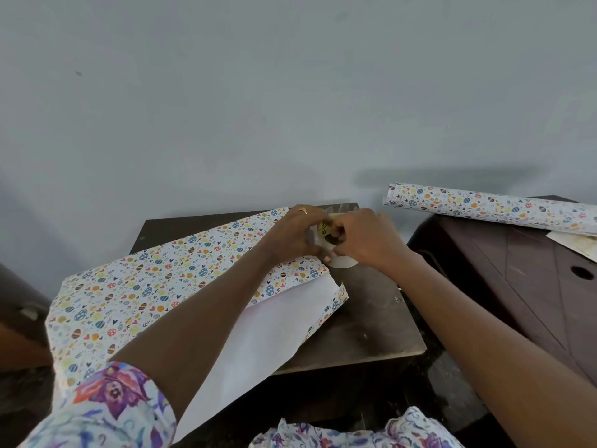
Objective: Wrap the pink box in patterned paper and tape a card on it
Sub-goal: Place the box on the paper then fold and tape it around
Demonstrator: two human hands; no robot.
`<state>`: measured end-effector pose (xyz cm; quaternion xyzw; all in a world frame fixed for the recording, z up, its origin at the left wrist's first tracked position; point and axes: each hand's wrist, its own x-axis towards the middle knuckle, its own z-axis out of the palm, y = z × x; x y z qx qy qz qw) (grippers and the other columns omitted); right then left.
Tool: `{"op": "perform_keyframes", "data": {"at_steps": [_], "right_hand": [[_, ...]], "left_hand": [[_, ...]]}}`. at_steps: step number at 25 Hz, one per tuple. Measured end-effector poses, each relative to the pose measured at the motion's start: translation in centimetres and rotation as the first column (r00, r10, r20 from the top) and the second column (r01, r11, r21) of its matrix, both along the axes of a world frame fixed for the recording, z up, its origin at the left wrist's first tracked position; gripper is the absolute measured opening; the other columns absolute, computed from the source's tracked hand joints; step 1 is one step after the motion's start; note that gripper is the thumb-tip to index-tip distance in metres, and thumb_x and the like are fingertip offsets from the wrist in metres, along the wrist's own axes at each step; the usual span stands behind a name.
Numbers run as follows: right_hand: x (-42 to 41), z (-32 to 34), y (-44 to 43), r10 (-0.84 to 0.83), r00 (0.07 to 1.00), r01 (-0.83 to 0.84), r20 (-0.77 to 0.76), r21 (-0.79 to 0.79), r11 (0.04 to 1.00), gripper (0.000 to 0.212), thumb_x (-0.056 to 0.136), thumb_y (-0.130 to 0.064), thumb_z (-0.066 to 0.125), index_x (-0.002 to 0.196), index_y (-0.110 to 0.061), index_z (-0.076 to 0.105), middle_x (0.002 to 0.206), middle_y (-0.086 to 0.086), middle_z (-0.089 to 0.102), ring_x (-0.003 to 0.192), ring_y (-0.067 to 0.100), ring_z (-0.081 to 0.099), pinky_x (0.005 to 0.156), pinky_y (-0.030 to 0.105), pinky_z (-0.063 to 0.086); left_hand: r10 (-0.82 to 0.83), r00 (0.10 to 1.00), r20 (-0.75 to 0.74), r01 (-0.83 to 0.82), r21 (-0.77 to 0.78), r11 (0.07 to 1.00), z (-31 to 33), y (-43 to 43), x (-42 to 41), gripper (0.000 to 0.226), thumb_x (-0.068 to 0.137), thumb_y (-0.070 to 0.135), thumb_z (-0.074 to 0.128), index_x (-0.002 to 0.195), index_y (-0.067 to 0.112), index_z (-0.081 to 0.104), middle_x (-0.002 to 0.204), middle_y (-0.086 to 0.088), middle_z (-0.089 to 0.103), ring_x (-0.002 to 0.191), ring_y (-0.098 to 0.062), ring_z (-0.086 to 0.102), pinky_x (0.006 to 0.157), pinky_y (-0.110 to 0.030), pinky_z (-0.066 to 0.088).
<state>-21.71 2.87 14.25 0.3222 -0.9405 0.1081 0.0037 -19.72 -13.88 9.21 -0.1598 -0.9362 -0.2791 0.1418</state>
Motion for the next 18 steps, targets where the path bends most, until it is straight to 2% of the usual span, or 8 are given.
{"op": "perform_keyframes", "data": {"at_steps": [2,4,6,8,10,12,16,18], "right_hand": [[0.2,-0.5,0.3,-0.04,0.999,0.039,-0.019,-0.076,0.996,0.02,0.081,-0.033,0.066,0.096,-0.022,0.066,0.092,-0.003,0.064,0.103,0.019,0.055,0.089,0.035,0.038],[0.8,-1.3,0.0,-0.077,0.993,0.065,-0.084,-0.136,0.989,0.025,0.085,-0.043,0.06,0.098,-0.023,0.068,0.093,-0.003,0.064,0.103,0.019,0.053,0.09,0.036,0.034],[1.7,-2.0,-0.6,-0.11,0.978,0.079,-0.177,-0.171,0.982,0.023,0.09,-0.04,0.054,0.094,-0.024,0.07,0.098,-0.004,0.066,0.103,0.019,0.054,0.091,0.036,0.028],[2.2,-3.0,-1.1,-0.103,0.944,0.041,-0.313,-0.2,0.979,0.017,0.088,-0.027,0.058,0.084,-0.02,0.073,0.087,-0.001,0.069,0.094,0.024,0.06,0.089,0.04,0.026],[2.3,-4.4,-1.1,-0.106,0.841,-0.024,-0.53,-0.232,0.972,0.007,0.076,-0.019,0.072,0.069,-0.018,0.071,0.07,0.0,0.066,0.08,0.028,0.064,0.082,0.043,0.032],[2.5,-5.7,-0.7,-0.105,0.726,-0.092,-0.679,-0.248,0.964,0.008,0.072,-0.019,0.078,0.071,-0.017,0.07,0.072,0.0,0.067,0.083,0.026,0.062,0.079,0.041,0.031],[2.8,-7.5,0.3,-0.015,0.576,-0.263,-0.818,-0.202,0.943,0.008,0.073,-0.012,0.076,0.078,-0.013,0.07,0.081,0.001,0.069,0.096,0.022,0.051,0.075,0.041,0.032],[2.6,-8.1,0.7,0.013,0.55,-0.3,-0.835,-0.183,0.936,0.008,0.073,-0.01,0.076,0.078,-0.013,0.07,0.08,-0.001,0.068,0.096,0.021,0.052,0.074,0.04,0.032]], "left_hand": [[0.064,0.997,0.048,-0.063,-0.023,0.998,0.2,0.1,0.2,0.055,0.06,0.032,0.085,0.109,0.016,0.065,0.109,-0.001,0.065,0.105,-0.011,0.048,0.104,-0.034,0.023],[0.1,0.994,0.039,-0.097,-0.062,0.993,0.2,0.1,0.2,0.046,0.062,0.027,0.084,0.102,0.01,0.068,0.105,-0.006,0.066,0.113,-0.022,0.049,0.112,-0.042,0.011],[0.119,0.993,0.025,-0.116,-0.099,0.988,0.1,0.0,0.1,0.039,0.062,0.022,0.085,0.094,0.006,0.07,0.101,-0.011,0.067,0.115,-0.029,0.049,0.113,-0.047,0.007],[0.112,0.993,0.02,-0.11,-0.092,0.99,0.0,0.1,0.2,0.035,0.062,0.019,0.084,0.091,0.005,0.071,0.098,-0.012,0.068,0.114,-0.03,0.049,0.112,-0.049,0.009],[0.084,0.996,0.038,-0.083,-0.027,0.996,0.0,0.0,0.2,0.031,0.064,0.014,0.082,0.092,0.007,0.072,0.095,-0.008,0.067,0.109,-0.025,0.046,0.108,-0.048,0.019],[0.063,0.996,0.067,-0.065,0.022,0.998,0.0,-0.2,0.3,0.03,0.066,0.011,0.081,0.095,0.009,0.073,0.094,-0.007,0.064,0.106,-0.018,0.04,0.102,-0.043,0.028],[0.099,0.993,0.065,-0.101,0.018,0.995,0.4,0.2,0.5,0.022,0.07,0.009,0.077,0.092,0.006,0.074,0.095,-0.013,0.068,0.116,-0.027,0.043,0.113,-0.04,0.005],[0.137,0.986,0.09,-0.138,0.007,0.99,0.9,0.4,0.6,0.024,0.07,0.011,0.078,0.094,0.007,0.074,0.1,-0.014,0.067,0.118,-0.024,0.042,0.113,-0.035,0.004]]}}
